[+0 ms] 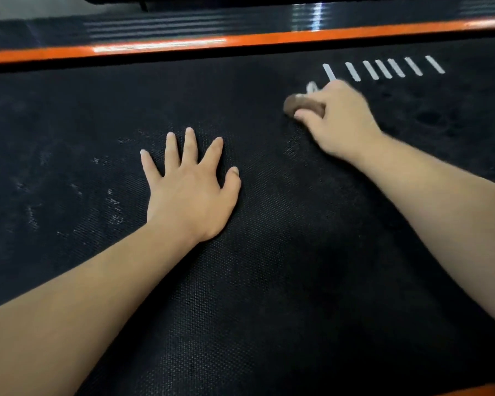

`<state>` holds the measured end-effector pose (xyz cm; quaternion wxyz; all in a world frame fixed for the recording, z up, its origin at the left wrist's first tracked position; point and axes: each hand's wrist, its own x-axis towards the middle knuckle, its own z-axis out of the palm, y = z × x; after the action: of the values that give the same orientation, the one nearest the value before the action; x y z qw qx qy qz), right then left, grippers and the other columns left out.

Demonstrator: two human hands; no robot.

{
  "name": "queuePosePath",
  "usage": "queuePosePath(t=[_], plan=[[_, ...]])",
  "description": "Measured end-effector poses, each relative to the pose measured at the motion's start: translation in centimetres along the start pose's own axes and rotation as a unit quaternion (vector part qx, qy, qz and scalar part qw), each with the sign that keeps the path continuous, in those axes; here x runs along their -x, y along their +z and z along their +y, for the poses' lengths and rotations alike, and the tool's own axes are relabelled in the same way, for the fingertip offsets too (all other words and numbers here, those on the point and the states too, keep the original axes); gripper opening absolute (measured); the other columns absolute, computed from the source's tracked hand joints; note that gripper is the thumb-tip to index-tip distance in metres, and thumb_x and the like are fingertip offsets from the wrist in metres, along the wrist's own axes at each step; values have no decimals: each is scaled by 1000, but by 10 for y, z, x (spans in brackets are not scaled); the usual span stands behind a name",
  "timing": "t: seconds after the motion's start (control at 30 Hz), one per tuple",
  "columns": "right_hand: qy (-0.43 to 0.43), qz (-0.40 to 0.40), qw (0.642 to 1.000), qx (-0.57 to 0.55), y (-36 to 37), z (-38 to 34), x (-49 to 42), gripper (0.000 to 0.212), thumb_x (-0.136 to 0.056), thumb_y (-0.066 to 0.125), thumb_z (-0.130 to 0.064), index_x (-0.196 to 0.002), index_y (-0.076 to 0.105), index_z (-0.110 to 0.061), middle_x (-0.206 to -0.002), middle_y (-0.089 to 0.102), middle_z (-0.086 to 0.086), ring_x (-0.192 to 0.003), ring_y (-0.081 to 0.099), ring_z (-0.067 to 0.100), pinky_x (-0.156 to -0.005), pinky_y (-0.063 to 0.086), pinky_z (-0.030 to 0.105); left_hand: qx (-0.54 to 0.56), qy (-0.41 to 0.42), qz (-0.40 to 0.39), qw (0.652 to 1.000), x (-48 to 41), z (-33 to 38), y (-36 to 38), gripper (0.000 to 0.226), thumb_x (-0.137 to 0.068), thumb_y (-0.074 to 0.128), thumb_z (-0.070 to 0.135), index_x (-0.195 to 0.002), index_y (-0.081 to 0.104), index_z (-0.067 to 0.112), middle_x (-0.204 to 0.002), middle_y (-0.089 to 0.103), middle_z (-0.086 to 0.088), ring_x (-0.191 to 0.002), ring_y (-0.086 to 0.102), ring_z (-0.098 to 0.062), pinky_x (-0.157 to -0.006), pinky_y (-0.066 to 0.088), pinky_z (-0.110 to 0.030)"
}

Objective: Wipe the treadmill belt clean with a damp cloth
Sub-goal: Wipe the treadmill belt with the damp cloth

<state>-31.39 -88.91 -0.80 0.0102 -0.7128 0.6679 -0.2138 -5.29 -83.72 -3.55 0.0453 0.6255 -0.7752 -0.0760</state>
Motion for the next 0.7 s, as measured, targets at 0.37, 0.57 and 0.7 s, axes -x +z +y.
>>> queuePosePath(t=[0.37, 0.57, 0.7], plan=[[13, 14, 999, 26, 12, 4, -45, 42, -87, 45, -57, -111, 71, -34, -97, 52, 12, -99, 56, 39, -85, 48, 42, -7, 0, -4, 1000, 0, 1, -2, 71, -97, 9, 67, -162, 11, 39, -174, 1, -6, -159, -9, -31, -123, -6, -65], [-128, -50, 988, -68, 20, -27, -23, 22, -95, 64, -35, -113, 74, -29, -93, 53, 8, -92, 52, 23, -79, 37, 31, -10, 1, -6, 1000, -1, 2, -2, 72, -95, 8, 66, -162, 10, 39, -173, 0, -6, -159, -10, -31, -123, -6, -65], [37, 36, 999, 15, 26, 6, -82, 27, -95, 60, -42, -108, 74, -23, -98, 52, 7, -97, 55, 30, -82, 40, 32, -9, 3, -1, 1000, -1, 2, -1, 71, -95, 8, 66, -162, 9, 39, -174, 0, -6, -159, -10, -32, -123, -5, -65]])
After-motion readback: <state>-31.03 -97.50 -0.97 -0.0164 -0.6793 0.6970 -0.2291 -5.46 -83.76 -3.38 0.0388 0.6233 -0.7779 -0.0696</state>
